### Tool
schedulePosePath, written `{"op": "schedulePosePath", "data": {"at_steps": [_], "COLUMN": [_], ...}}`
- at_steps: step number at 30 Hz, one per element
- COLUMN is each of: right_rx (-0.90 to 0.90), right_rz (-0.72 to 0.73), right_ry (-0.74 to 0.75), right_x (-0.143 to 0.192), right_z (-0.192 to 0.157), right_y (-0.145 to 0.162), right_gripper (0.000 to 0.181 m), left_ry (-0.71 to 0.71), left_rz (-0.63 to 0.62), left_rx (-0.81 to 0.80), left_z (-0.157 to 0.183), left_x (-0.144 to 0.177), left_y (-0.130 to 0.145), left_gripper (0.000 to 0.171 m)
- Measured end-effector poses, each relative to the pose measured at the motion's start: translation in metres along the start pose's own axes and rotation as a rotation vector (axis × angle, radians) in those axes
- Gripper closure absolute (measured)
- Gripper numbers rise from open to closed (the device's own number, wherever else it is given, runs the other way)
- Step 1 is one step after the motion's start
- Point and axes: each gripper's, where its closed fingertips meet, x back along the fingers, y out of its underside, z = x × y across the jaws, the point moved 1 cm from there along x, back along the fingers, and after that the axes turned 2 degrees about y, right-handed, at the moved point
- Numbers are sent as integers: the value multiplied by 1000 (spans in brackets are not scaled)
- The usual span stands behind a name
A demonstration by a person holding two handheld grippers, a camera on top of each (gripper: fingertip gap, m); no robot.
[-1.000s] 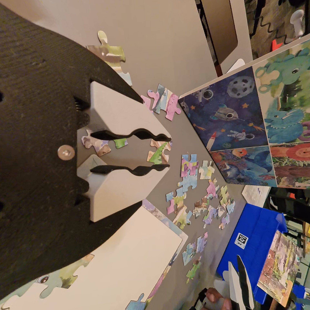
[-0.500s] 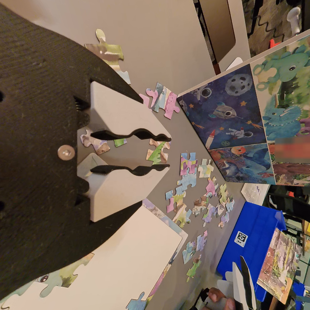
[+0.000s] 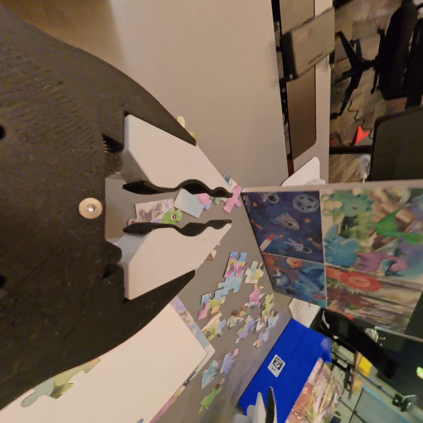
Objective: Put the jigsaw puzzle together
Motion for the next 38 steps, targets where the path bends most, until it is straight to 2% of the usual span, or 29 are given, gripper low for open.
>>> {"op": "schedulePosePath", "data": {"at_steps": [5, 9, 14, 19, 24, 29, 38], "right_rx": [26, 19, 4, 20, 12, 24, 22], "right_rz": [45, 75, 69, 58, 36, 31, 24], "right_ry": [18, 24, 11, 7, -6, -13, -15], "right_x": [3, 7, 5, 2, -3, -4, -7], "right_z": [0, 1, 0, -3, -5, -9, -10], "right_y": [-7, -12, -10, -9, -3, -3, -1], "right_gripper": [150, 152, 152, 151, 150, 150, 146], "left_ry": [-112, -134, -144, -103, -22, 62, 119], "left_rz": [-13, -30, 9, 40, 50, 21, -26], "left_rx": [-39, -40, 39, 104, 100, 73, 41], "left_z": [-16, -20, -31, -32, -17, 4, 21], "left_x": [6, 5, 11, 11, 5, -6, -17], "left_y": [-1, 2, -1, -2, -3, 2, 12], "left_gripper": [160, 158, 155, 151, 148, 144, 143]}}
